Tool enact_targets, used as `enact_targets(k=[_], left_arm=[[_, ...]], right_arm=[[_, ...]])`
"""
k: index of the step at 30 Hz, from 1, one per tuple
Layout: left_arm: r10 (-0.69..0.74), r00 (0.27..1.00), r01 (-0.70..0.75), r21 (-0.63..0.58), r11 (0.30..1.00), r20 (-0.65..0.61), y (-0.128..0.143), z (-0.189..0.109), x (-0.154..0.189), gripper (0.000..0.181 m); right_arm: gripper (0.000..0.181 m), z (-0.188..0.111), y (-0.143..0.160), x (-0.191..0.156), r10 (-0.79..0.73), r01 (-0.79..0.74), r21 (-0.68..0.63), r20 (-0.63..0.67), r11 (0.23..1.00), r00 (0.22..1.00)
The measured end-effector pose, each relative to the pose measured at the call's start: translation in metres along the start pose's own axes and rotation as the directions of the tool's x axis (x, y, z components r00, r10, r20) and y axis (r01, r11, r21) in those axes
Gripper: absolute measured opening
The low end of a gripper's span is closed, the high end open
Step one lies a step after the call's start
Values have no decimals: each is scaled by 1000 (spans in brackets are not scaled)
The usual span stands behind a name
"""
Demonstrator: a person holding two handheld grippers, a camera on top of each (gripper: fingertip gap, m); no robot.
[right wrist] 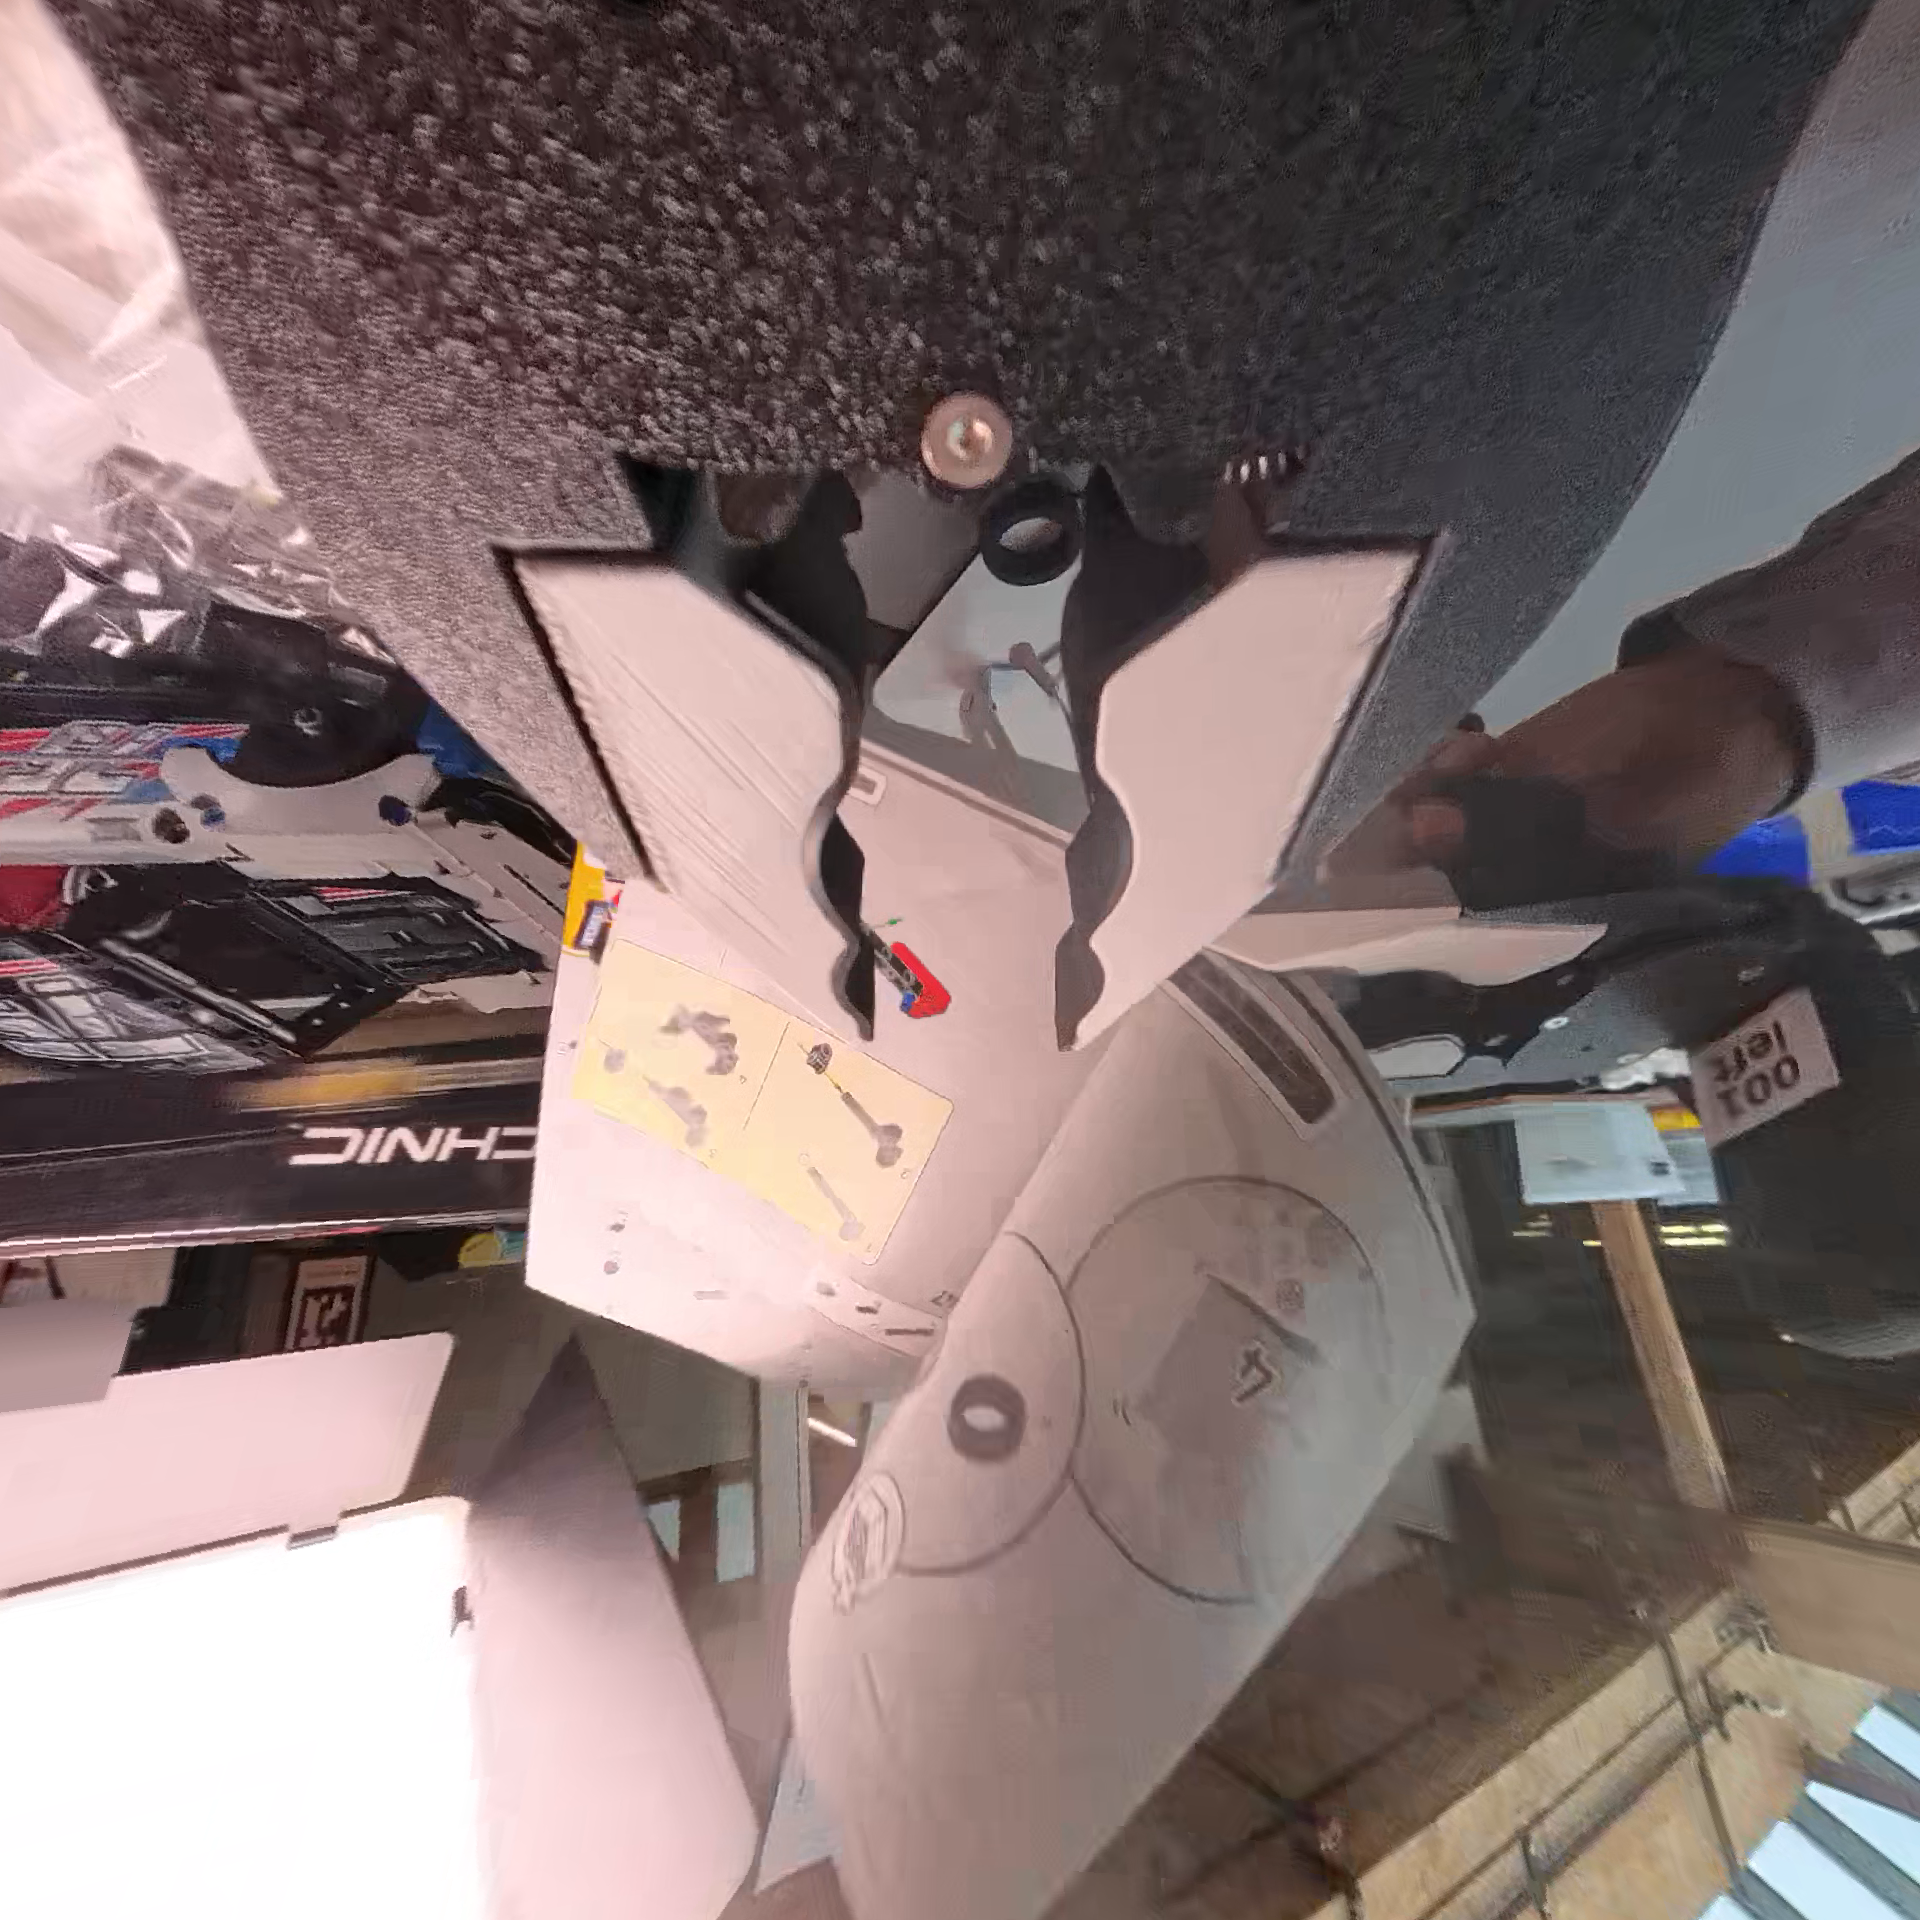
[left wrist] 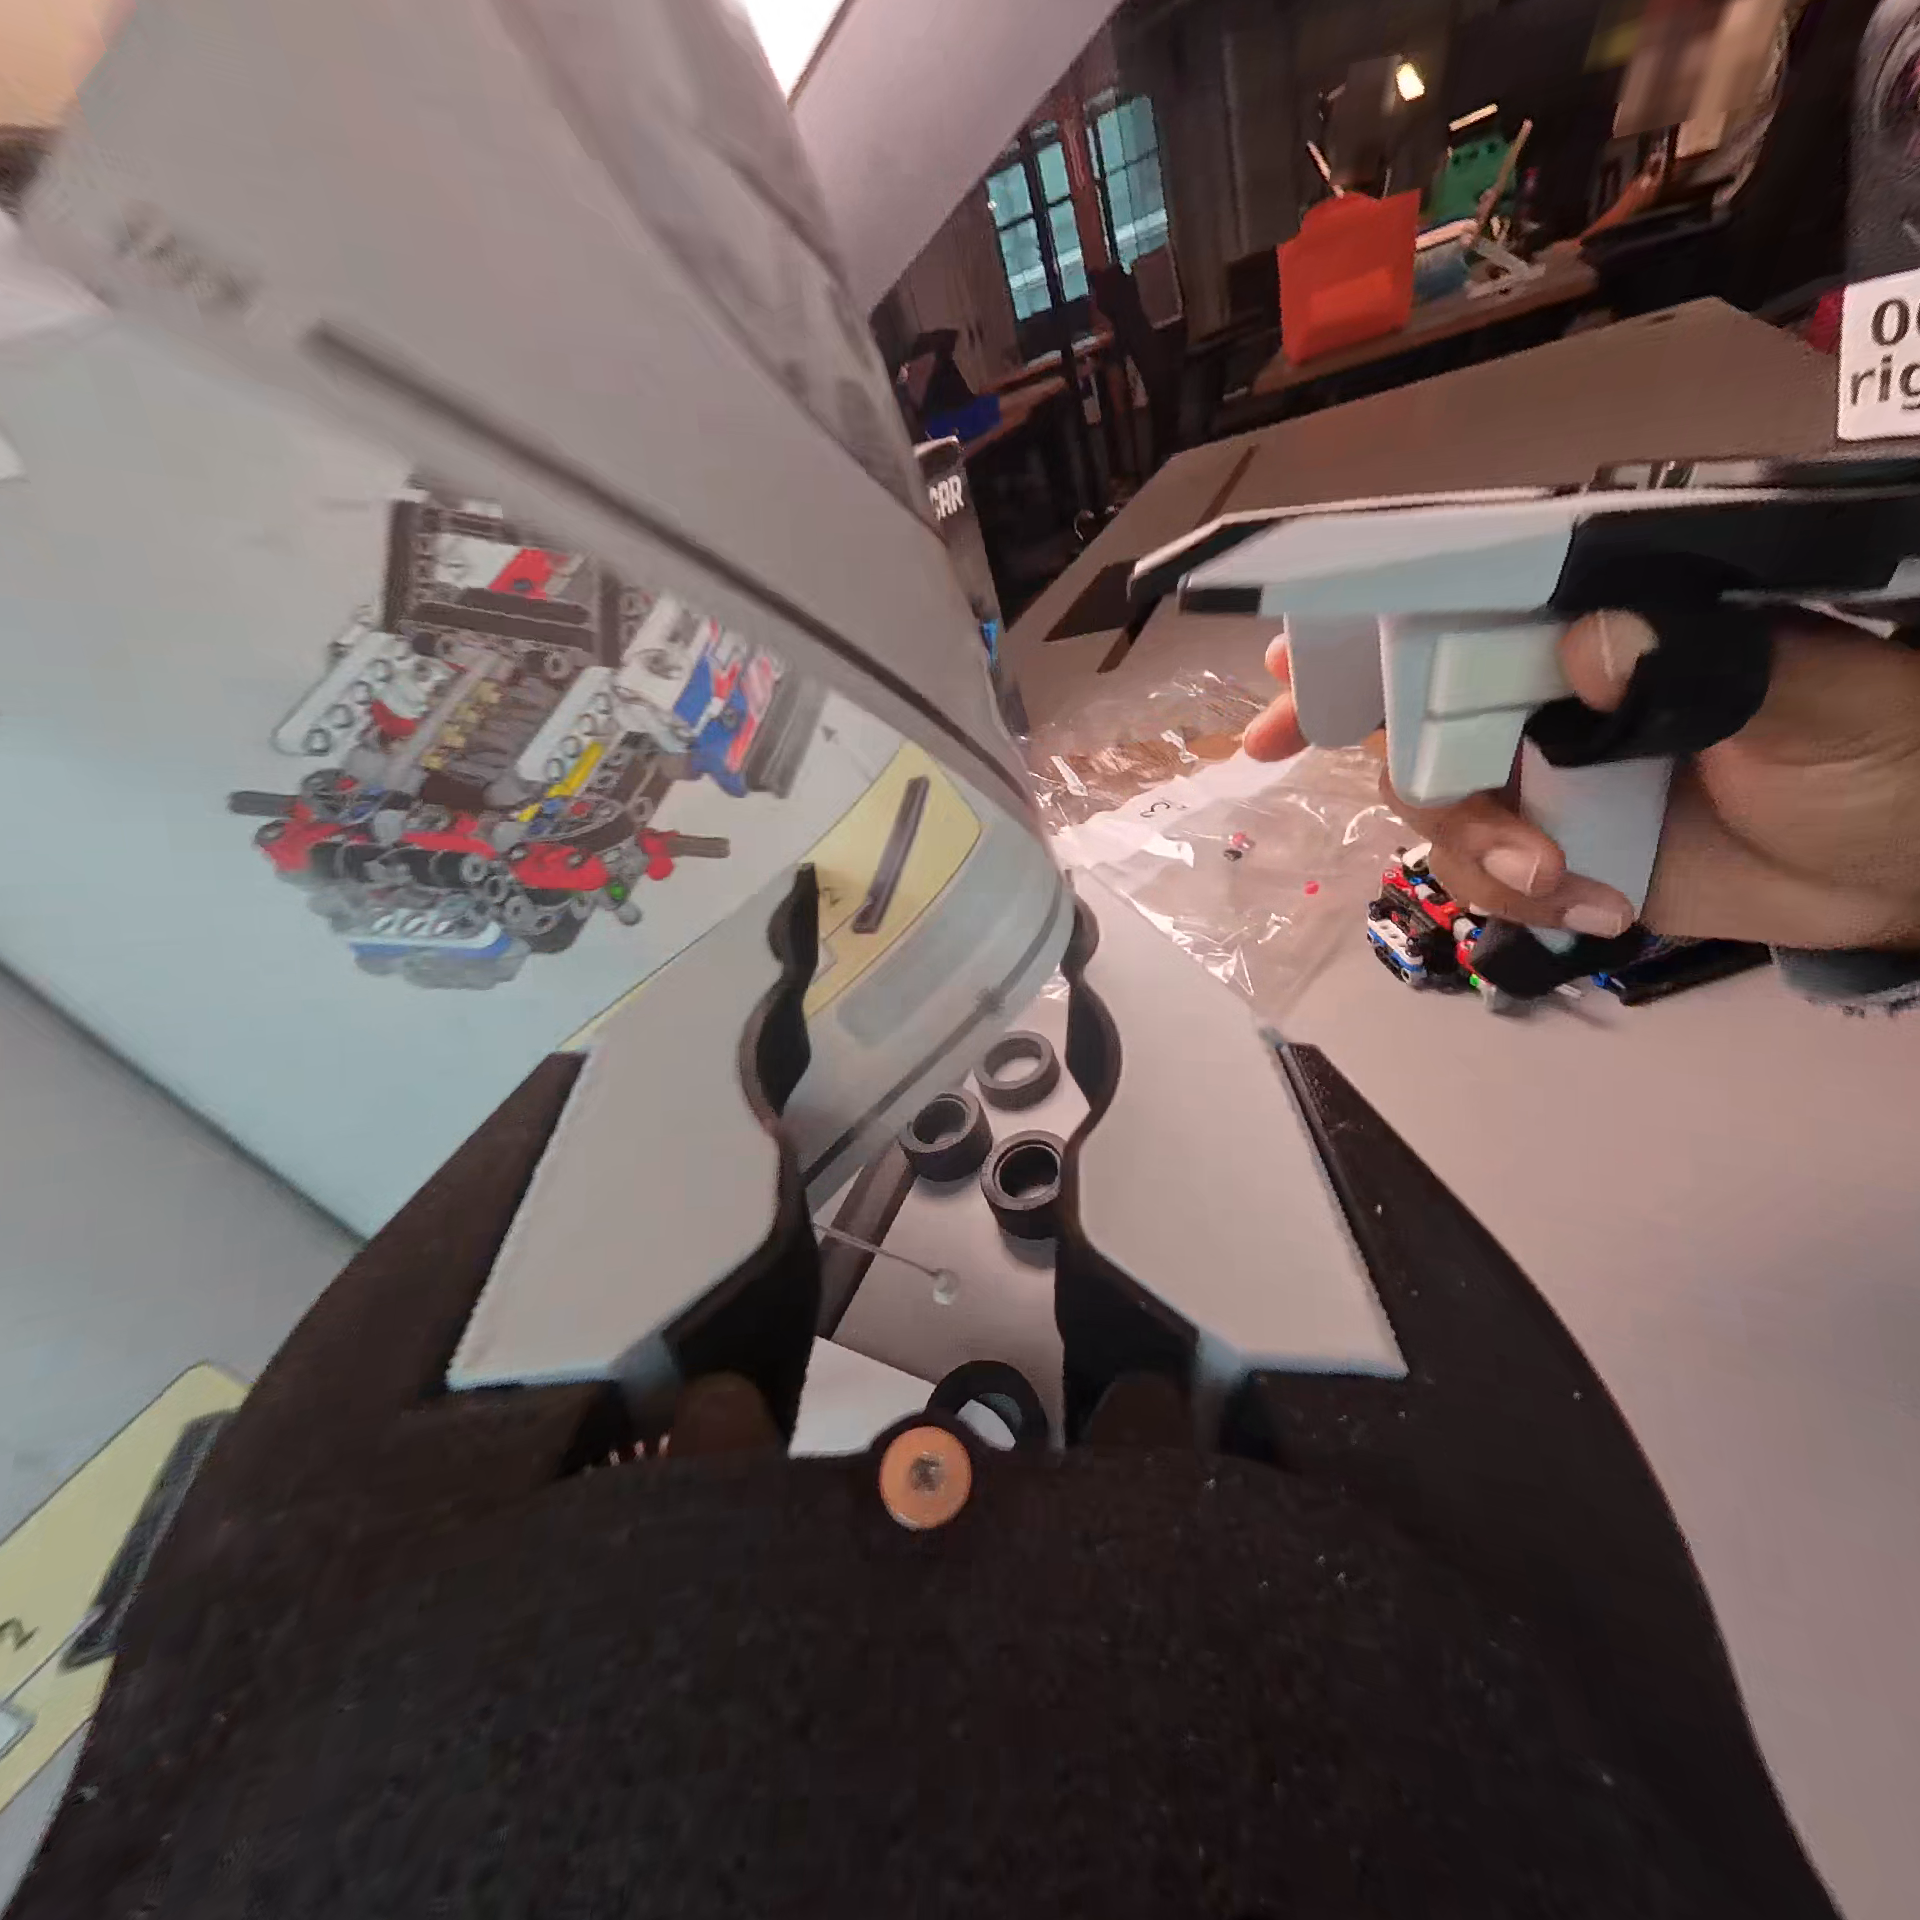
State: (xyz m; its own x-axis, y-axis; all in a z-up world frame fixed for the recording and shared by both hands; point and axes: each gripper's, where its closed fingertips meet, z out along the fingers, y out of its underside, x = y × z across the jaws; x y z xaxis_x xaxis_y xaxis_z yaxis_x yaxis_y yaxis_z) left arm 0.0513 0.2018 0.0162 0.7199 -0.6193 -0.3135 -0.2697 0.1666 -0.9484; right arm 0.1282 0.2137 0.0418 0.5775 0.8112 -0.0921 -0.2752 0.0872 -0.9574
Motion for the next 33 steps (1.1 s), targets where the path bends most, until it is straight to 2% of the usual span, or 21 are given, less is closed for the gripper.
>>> enact_targets(k=[1,2,4,7,9,12,16,19,21,23,27,30,33], left_arm=[[3,1000,-3,-27,1000,-16,2,6,4,52],[3,1000,-5,-55,998,-26,5,12,8,57],[3,1000,-6,-95,995,-30,11,21,10,57],[8,1000,-8,-108,994,-3,13,25,7,54],[12,1000,-11,-108,994,5,14,26,7,53],[12,1000,-12,-97,995,4,12,24,8,53],[17,999,-15,-60,998,34,3,5,5,50],[24,992,-20,-35,999,120,0,-22,-10,43],[27,981,-16,-60,998,192,7,-37,-28,40],[39,967,-15,-96,995,252,18,-47,-48,38],[22,965,30,-194,981,262,39,-43,-67,35],[116,954,-38,-274,961,276,46,-31,-71,29],[242,912,-115,-363,925,330,49,-25,-79,19]], right_arm=[[35,-9,-9,9,25,-25,31,-19,999,1000],[36,-17,-21,17,38,-35,69,-45,997,998],[36,-34,-50,29,-7,30,169,-133,985,991],[27,-39,-78,8,-170,208,214,-185,954,968],[19,-21,-68,-15,-239,256,135,-130,957,962],[19,19,-24,-29,-214,212,-47,-60,976,975],[19,60,38,-12,-130,107,-220,-93,970,987],[22,75,73,6,-177,127,-299,-147,946,973],[24,81,87,18,-230,161,-332,-182,930,956],[24,85,87,31,-281,197,-333,-226,922,933],[27,92,75,58,-321,208,-350,-306,914,897],[32,92,74,70,-285,158,-362,-332,919,899],[29,86,58,53,-243,167,-261,-294,951,924]])
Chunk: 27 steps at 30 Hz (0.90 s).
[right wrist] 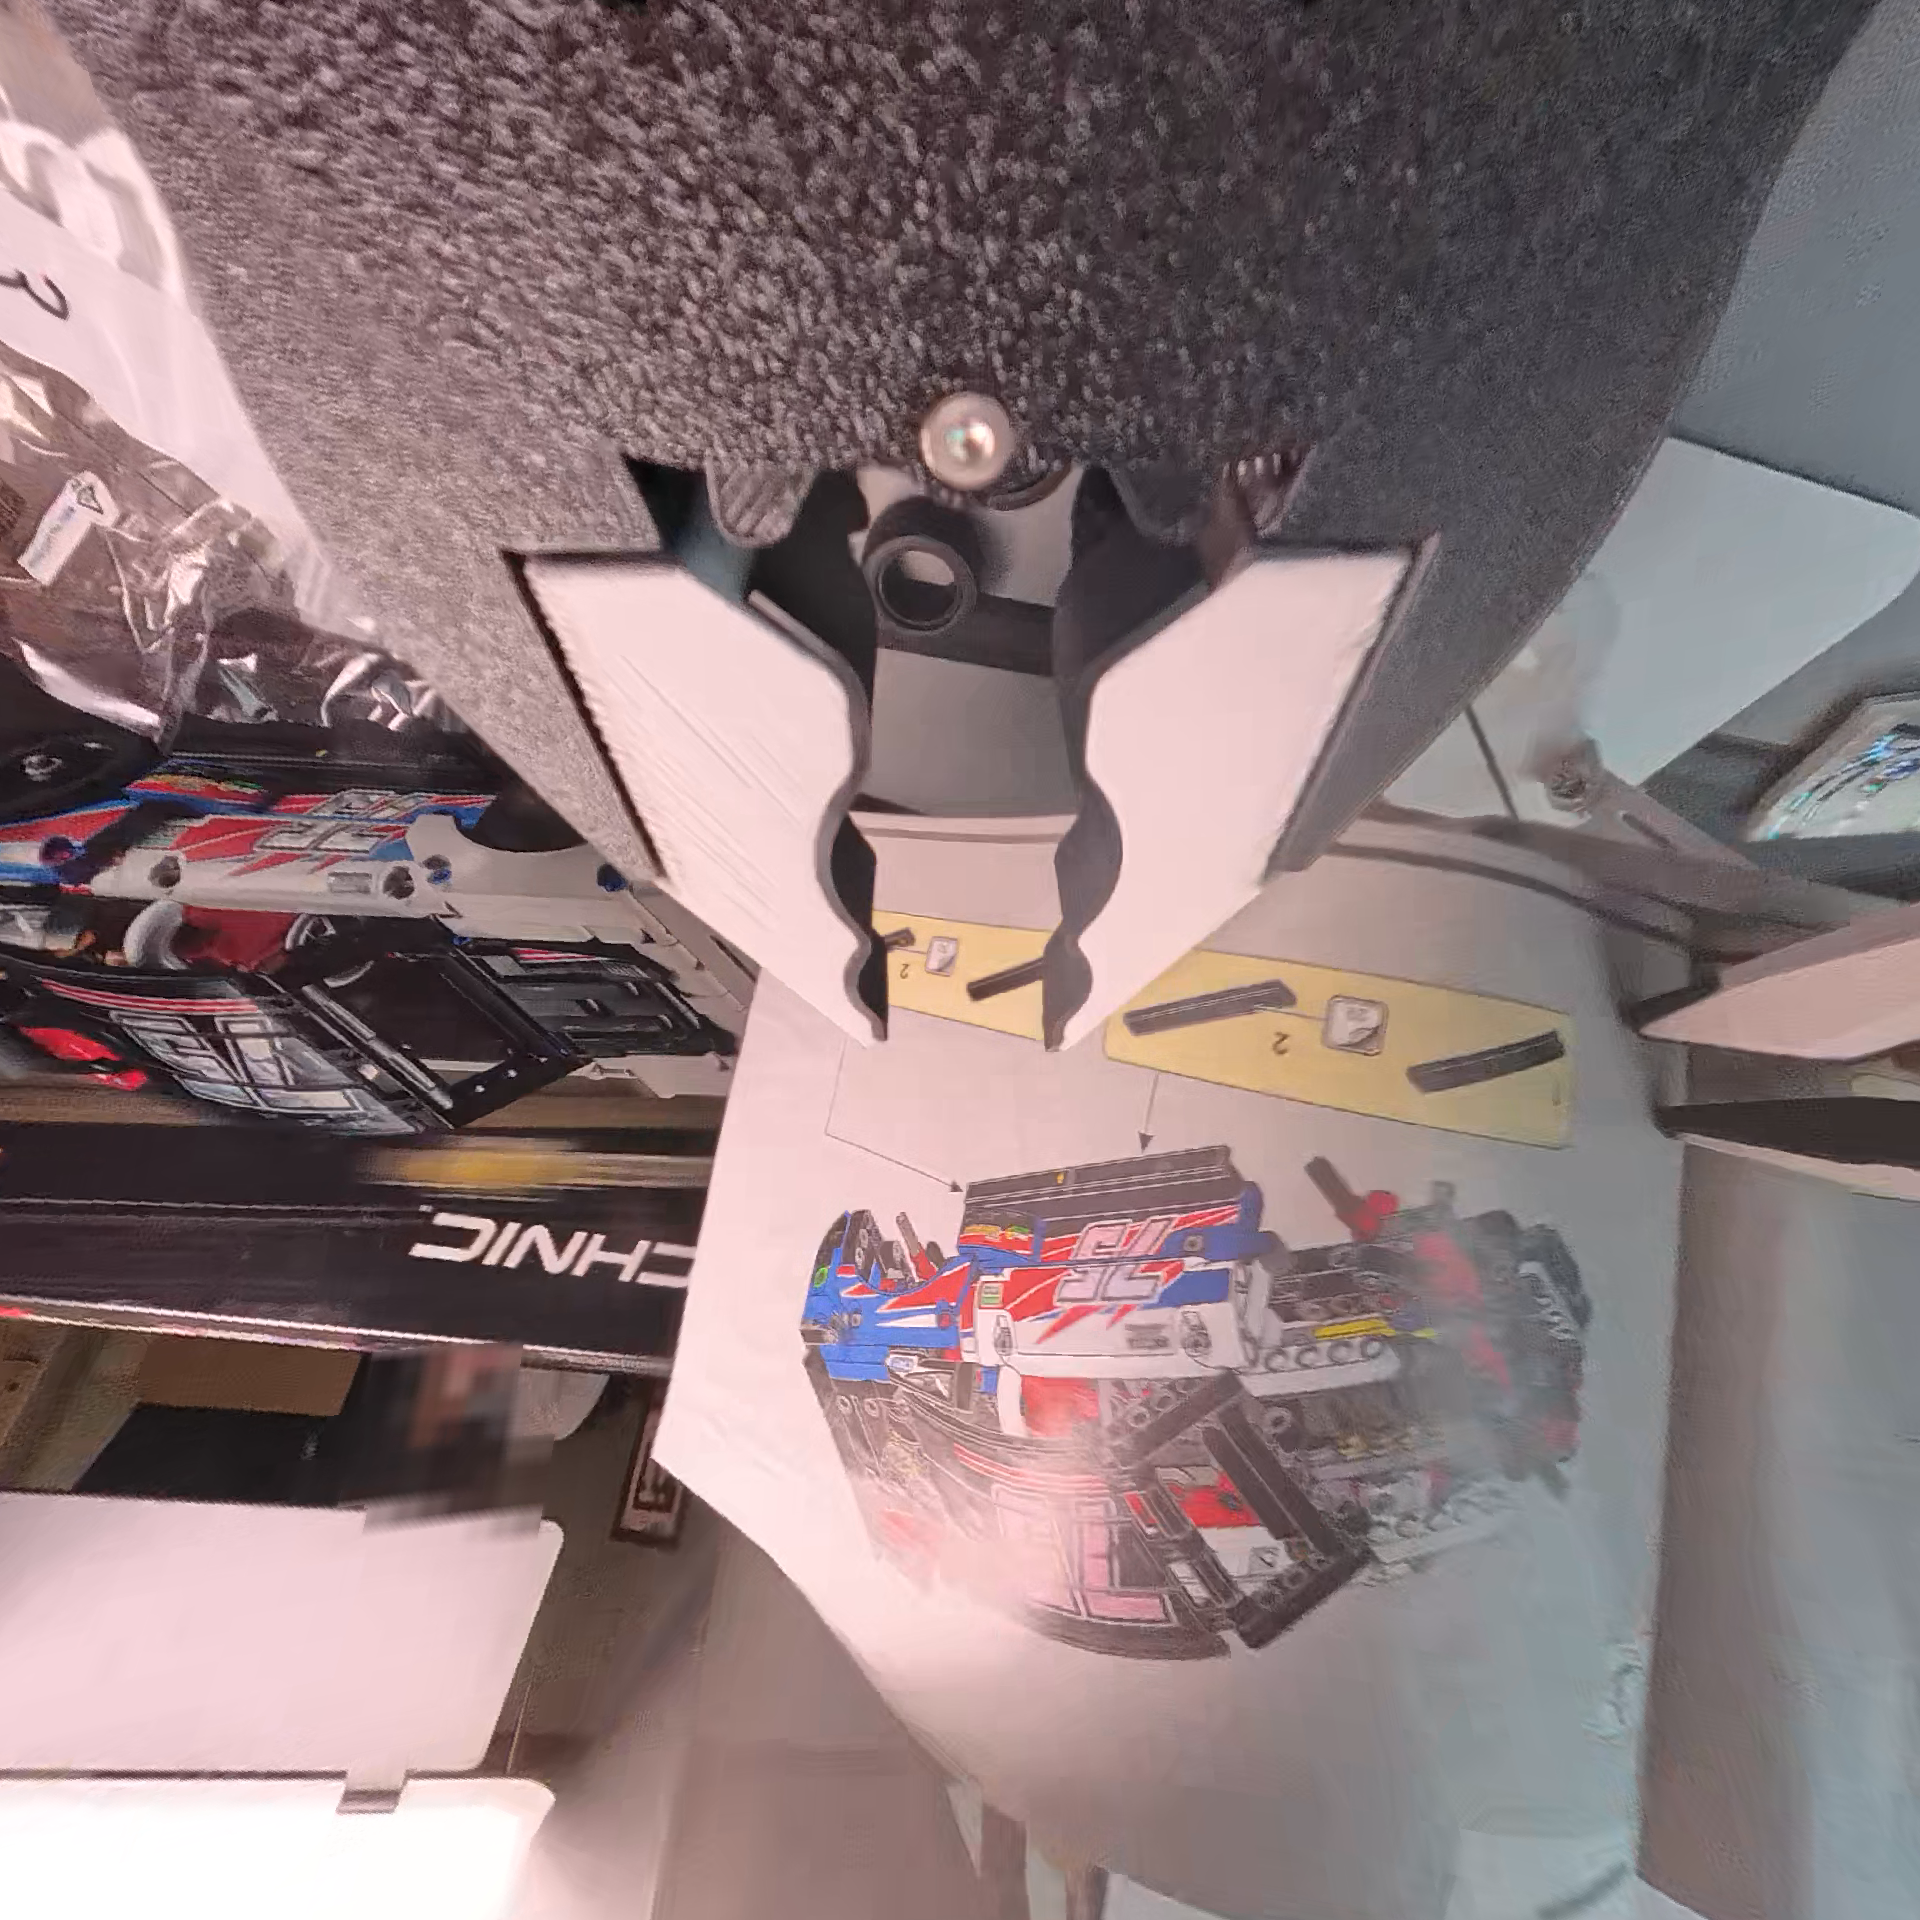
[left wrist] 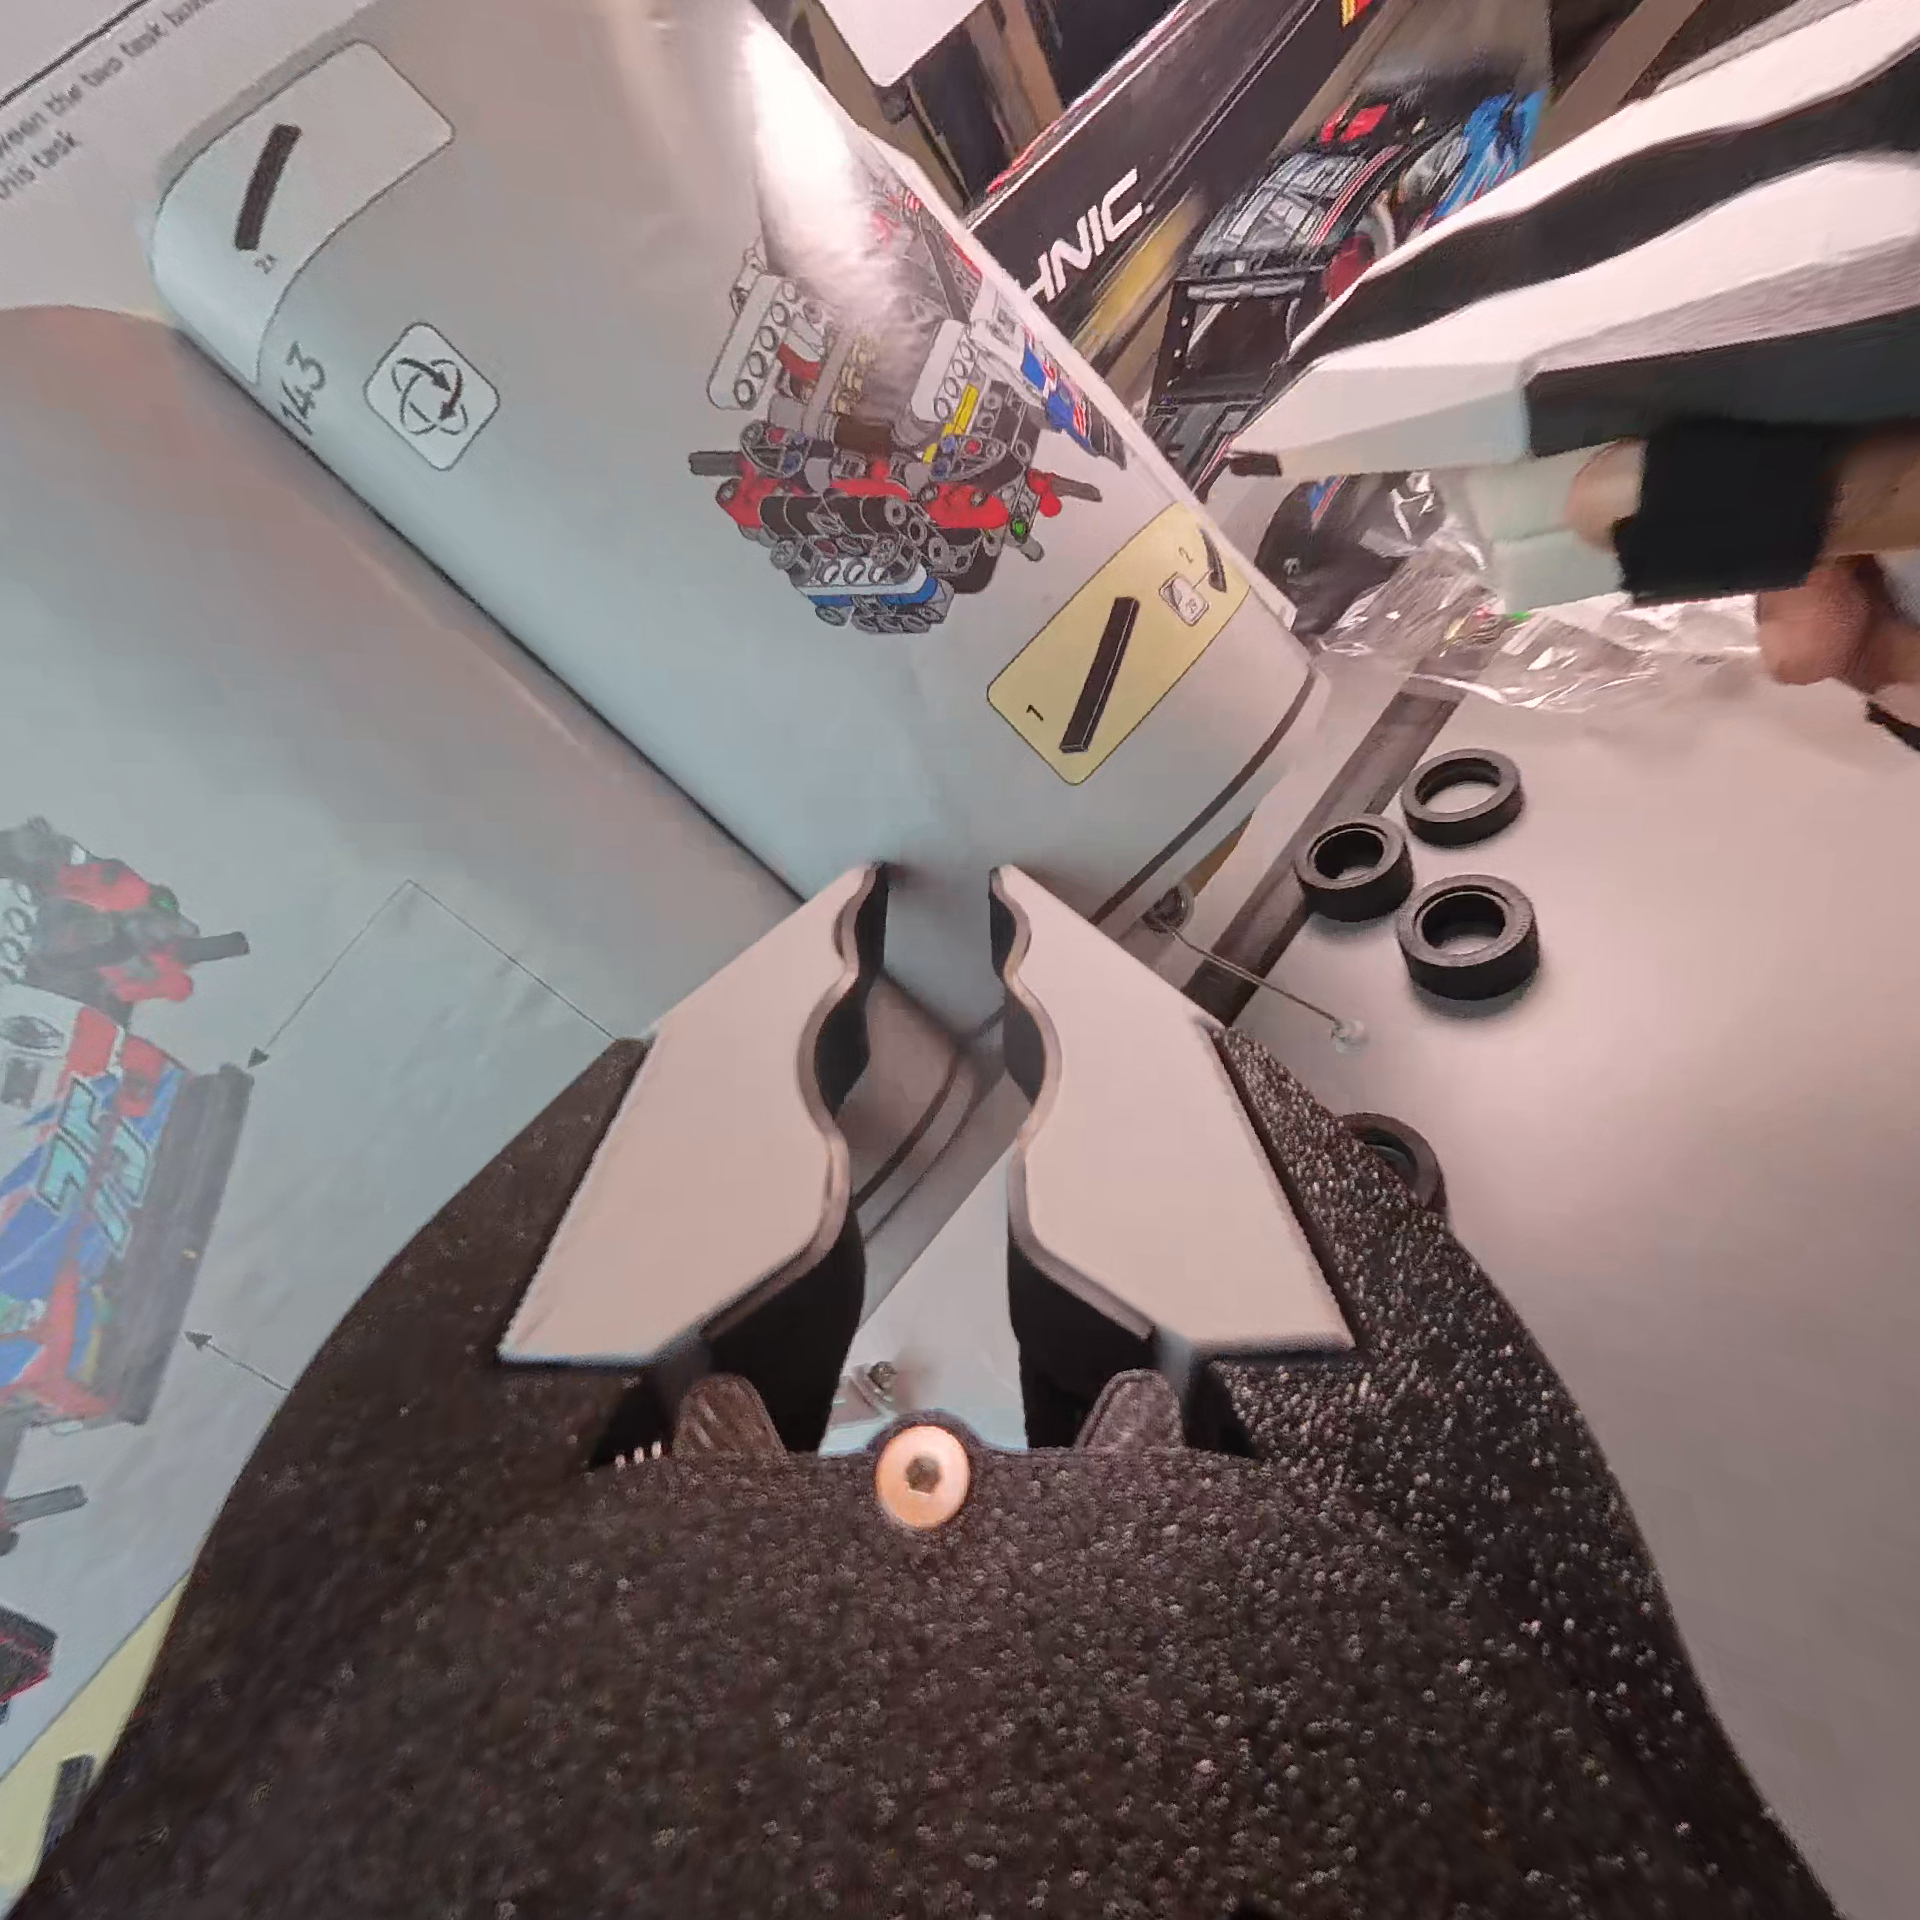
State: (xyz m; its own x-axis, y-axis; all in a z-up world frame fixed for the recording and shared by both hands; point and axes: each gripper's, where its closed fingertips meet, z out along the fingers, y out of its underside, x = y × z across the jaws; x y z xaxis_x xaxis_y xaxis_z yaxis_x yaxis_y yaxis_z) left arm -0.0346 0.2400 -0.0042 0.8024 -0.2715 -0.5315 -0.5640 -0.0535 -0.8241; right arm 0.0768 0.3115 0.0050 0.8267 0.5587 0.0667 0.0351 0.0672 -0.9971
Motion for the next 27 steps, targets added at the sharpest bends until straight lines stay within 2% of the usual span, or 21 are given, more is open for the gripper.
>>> enact_targets(k=[4,8,10,12,13,14,15,16,18,20,22,25,27], left_arm=[[78,995,-76,-31,997,62,2,5,-4,10],[210,973,-202,-85,976,96,3,9,-4,9],[278,955,-265,-119,957,105,4,11,-4,9],[323,940,-307,-139,941,109,5,11,-4,9],[331,938,-315,-144,938,107,5,11,-4,8],[332,938,-315,-148,937,102,6,11,-4,8],[331,939,-315,-151,937,95,6,11,-4,7],[331,940,-316,-155,936,86,6,11,-4,6],[330,941,-317,-161,935,68,7,11,-5,5],[338,940,-325,-167,931,54,7,12,-5,3],[352,935,-339,-174,925,50,7,14,-4,2],[360,932,-346,-178,921,51,7,15,-3,0],[345,937,-332,-170,928,53,6,14,-2,0]], right_arm=[[19,-26,5,-30,-162,157,65,92,985,982],[16,-39,59,-72,-268,274,6,226,962,936],[27,-30,90,-88,-312,342,-69,272,937,910],[40,-18,105,-100,-338,383,-108,297,918,893],[41,-13,109,-102,-350,398,-118,296,910,889],[32,-8,112,-103,-367,415,-126,289,901,884],[5,-7,113,-101,-393,440,-134,277,888,877],[5,-8,112,-99,-443,488,-134,266,862,856],[4,-16,103,-83,-611,640,-144,200,755,766],[4,-26,79,-63,-748,754,-126,96,645,657],[5,-32,50,-52,-839,837,-102,25,538,543],[7,-22,28,-46,-941,934,-123,6,336,339],[8,-13,16,-46,-973,967,-106,-11,232,232]])
